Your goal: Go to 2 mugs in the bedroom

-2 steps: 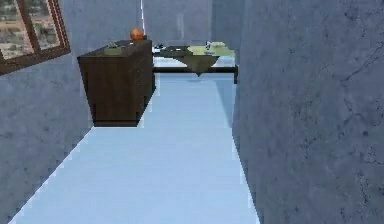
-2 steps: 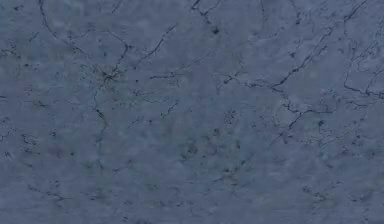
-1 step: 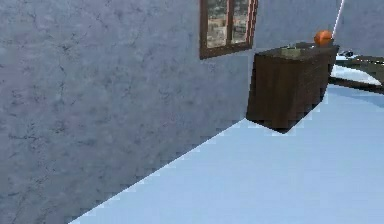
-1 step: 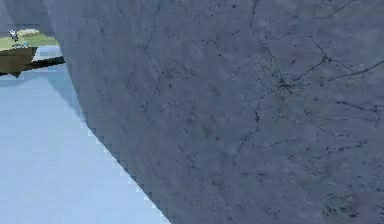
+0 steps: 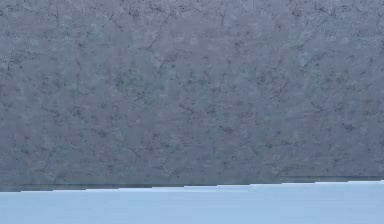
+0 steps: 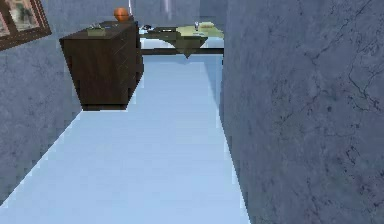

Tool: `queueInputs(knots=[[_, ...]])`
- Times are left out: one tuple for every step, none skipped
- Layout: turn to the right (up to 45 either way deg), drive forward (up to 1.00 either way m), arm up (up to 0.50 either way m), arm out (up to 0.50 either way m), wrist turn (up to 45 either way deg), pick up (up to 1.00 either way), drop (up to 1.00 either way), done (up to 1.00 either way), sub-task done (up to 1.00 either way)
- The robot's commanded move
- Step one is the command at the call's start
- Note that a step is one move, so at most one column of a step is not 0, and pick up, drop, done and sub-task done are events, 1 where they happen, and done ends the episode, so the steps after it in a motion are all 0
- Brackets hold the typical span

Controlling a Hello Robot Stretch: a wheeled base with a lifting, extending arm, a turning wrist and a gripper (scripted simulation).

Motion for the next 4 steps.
queueInputs(knots=[[0.0, 0.1, 0.0, 0.0, 0.0, 0.0, 0.0, 0.0, 0.0], [45.0, 0.0, 0.0, 0.0, 0.0, 0.0, 0.0, 0.0, 0.0], [36.0, 0.0, 0.0, 0.0, 0.0, 0.0, 0.0, 0.0, 0.0], [0.0, 1.0, 0.0, 0.0, 0.0, 0.0, 0.0, 0.0, 0.0]])
